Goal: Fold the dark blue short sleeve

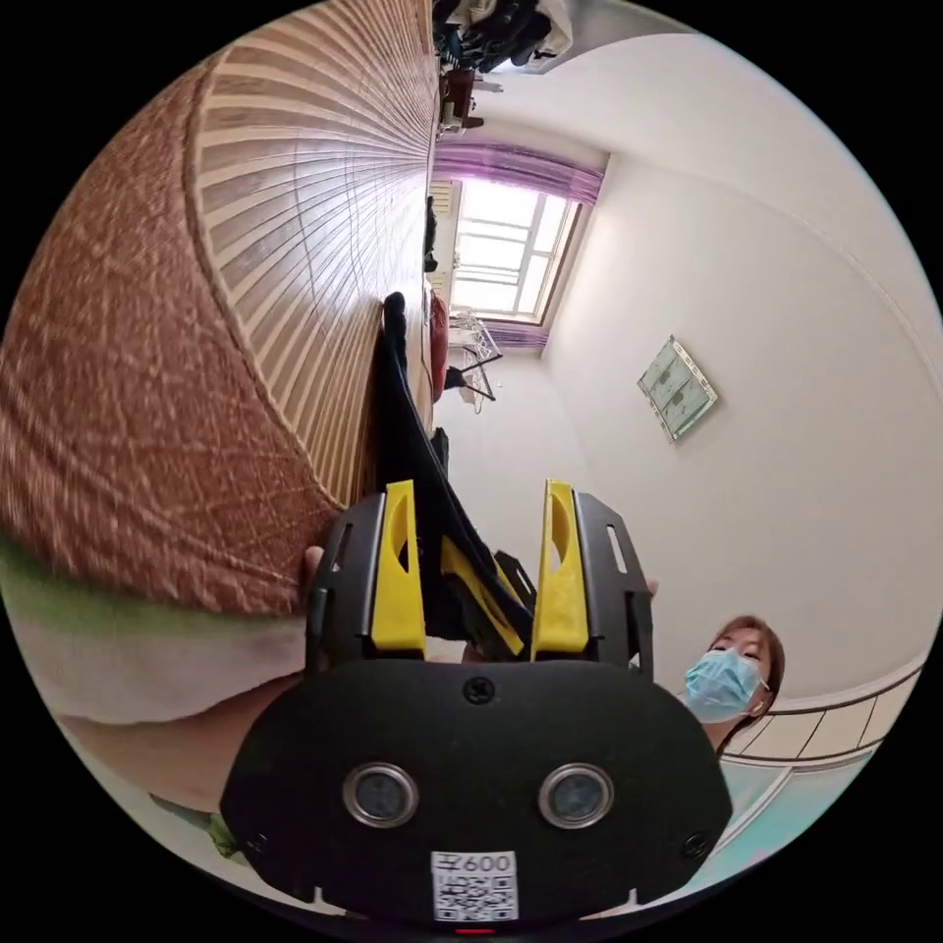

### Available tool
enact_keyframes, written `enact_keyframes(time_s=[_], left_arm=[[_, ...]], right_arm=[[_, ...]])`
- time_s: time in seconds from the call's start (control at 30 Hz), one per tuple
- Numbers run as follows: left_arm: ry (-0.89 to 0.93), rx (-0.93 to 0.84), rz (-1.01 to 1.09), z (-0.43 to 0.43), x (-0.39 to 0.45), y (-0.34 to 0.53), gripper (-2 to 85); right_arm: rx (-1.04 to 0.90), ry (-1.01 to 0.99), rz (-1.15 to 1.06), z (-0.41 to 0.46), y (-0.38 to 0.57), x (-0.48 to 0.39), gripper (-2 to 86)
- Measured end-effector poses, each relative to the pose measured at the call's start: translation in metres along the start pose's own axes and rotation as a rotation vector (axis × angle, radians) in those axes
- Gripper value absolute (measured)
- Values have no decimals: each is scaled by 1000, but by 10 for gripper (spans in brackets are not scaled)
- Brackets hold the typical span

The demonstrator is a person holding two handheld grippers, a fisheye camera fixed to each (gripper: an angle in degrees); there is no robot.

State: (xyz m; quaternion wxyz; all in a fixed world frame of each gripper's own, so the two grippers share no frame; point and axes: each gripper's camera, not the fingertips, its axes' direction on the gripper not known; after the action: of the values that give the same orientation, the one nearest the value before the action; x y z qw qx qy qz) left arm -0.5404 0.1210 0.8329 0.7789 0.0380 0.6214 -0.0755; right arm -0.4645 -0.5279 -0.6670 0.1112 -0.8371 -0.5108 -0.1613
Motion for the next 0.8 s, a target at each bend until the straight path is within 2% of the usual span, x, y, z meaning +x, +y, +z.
enact_keyframes(time_s=[0.03, 0.2, 0.33, 0.63, 0.8], left_arm=[[-11, -4, -1, 2, 2, -6, 164], [-297, -80, 22, 29, 37, -68, 133], [-469, -41, 26, 29, 66, -87, 97], [-540, -57, -23, 51, 90, -93, 120], [-551, -26, -7, 79, 115, -93, 41]], right_arm=[[27, -12, -10, -15, 5, -6, -7], [84, 12, -58, -63, 20, -22, -7], [97, 24, -50, -78, 33, -13, -6], [118, 17, -53, -102, 55, 21, -6], [129, -17, -55, -118, 70, 41, -6]])
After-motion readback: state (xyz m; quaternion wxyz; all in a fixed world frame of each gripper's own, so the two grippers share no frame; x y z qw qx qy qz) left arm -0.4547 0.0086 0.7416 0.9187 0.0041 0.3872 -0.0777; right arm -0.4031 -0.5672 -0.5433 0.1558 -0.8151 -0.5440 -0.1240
